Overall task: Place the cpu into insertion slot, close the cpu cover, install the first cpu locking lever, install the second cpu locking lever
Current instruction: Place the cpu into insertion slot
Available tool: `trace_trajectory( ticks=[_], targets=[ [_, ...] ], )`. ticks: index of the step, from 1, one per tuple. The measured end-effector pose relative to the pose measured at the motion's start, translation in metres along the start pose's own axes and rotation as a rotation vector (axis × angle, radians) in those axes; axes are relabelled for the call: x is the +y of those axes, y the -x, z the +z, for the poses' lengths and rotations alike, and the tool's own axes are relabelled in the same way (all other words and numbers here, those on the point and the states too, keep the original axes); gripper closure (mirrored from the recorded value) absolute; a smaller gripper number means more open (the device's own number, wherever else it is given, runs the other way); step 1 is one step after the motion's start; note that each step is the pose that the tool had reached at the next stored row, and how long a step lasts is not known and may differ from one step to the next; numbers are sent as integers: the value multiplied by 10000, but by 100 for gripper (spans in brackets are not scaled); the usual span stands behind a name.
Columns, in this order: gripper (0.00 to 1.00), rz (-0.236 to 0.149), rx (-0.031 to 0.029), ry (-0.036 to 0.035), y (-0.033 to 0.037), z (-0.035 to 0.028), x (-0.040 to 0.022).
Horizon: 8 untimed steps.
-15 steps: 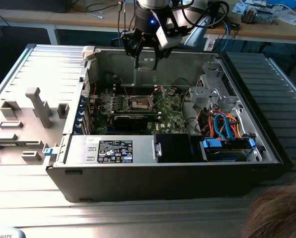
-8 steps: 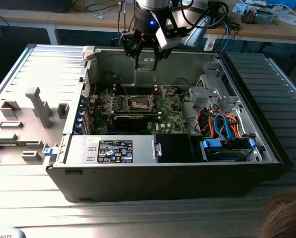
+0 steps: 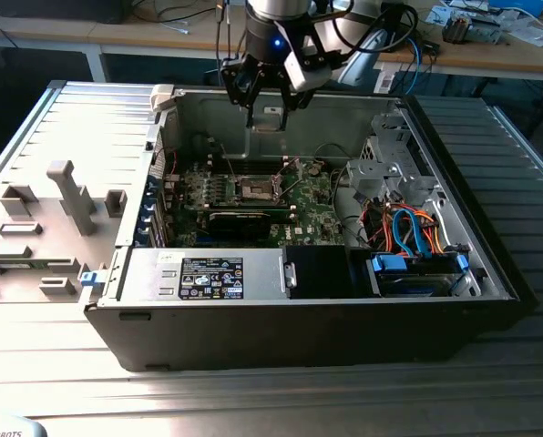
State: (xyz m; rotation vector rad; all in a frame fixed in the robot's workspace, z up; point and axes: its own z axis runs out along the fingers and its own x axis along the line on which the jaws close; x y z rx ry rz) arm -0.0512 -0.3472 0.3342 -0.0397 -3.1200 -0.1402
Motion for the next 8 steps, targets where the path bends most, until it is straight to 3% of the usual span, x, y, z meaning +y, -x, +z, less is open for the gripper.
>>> trace_trajectory(
  ticks=[2,5,8],
  targets=[
    [45,1,0,-18,-7,11,0],
    [45,-4,-2,-141,-12,35,11],
    [45,-432,33,-150,-35,95,9]
  ],
)
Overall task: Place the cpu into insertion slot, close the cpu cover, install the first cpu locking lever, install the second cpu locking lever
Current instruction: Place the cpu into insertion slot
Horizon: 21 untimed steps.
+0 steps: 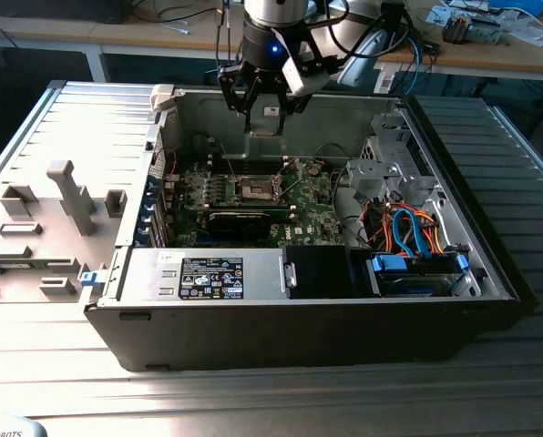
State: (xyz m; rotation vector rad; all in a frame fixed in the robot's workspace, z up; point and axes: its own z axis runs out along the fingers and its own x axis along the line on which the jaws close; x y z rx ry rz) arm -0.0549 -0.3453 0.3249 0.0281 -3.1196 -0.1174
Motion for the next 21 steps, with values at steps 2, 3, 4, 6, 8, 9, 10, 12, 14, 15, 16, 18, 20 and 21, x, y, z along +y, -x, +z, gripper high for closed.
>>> trace_trajectory(
  ticks=[2,3,4,6,8,9,10,12,14,15,16,18,20,21],
  targets=[
    [45,-197,14,-3,-9,27,-1],
    [45,-236,17,-4,-17,58,0],
    [45,-235,18,-4,-20,75,1],
    [45,-234,17,-4,-27,113,1],
    [45,-233,18,-5,-34,150,-1],
    [45,-233,18,-7,-36,172,-1],
    [45,-233,18,-7,-37,190,-1],
    [45,-235,18,-8,-37,223,-2],
    [45,-233,17,-18,-38,271,-5],
    [45,-230,18,-46,-39,282,-5],
    [45,-230,21,-129,-37,304,-4],
    [45,-231,22,-165,-36,355,-1],
    [45,-229,23,-211,-35,389,0],
    [45,-229,24,-215,-35,405,-1]
  ],
)
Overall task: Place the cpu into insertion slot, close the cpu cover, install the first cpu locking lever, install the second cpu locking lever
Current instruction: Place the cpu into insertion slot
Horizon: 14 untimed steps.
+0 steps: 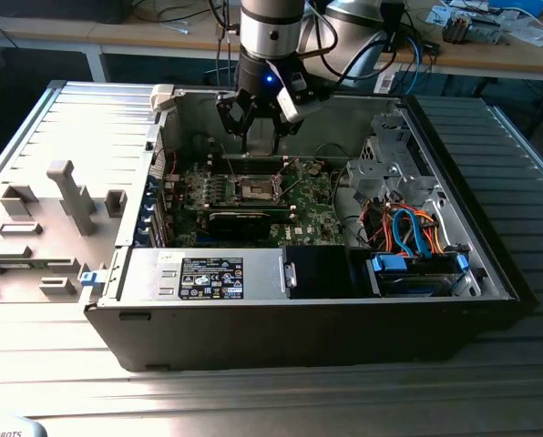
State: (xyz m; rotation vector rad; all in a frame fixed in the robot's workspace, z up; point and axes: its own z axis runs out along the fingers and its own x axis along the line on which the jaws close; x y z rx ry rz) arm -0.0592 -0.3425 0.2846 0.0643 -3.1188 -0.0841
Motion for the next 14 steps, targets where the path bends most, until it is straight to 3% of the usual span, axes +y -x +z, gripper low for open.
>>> trace_trajectory(
  ticks=[6,8,14],
  targets=[
    [45,1,0,-3,2,99,-6],
    [45,307,-17,3,2,101,-6],
    [45,433,-24,4,1,105,-6]
  ],
)
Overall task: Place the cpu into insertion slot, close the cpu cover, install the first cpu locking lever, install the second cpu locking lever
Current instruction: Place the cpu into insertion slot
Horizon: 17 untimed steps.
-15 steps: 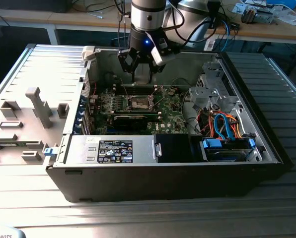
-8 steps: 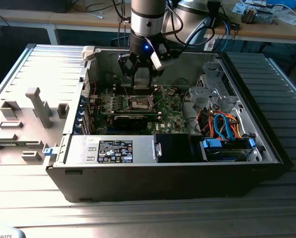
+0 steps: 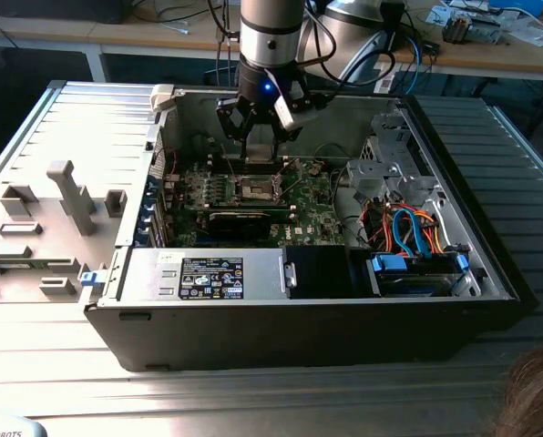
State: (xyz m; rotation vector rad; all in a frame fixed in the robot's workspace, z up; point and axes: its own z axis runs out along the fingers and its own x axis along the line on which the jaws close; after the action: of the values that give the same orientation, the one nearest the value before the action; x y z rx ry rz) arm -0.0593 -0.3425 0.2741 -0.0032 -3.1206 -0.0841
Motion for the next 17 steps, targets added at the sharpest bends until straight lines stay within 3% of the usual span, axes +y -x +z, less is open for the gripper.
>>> trace_trajectory(
  ticks=[17],
  targets=[
    [45,123,-7,-44,0,12,-1]
  ],
)
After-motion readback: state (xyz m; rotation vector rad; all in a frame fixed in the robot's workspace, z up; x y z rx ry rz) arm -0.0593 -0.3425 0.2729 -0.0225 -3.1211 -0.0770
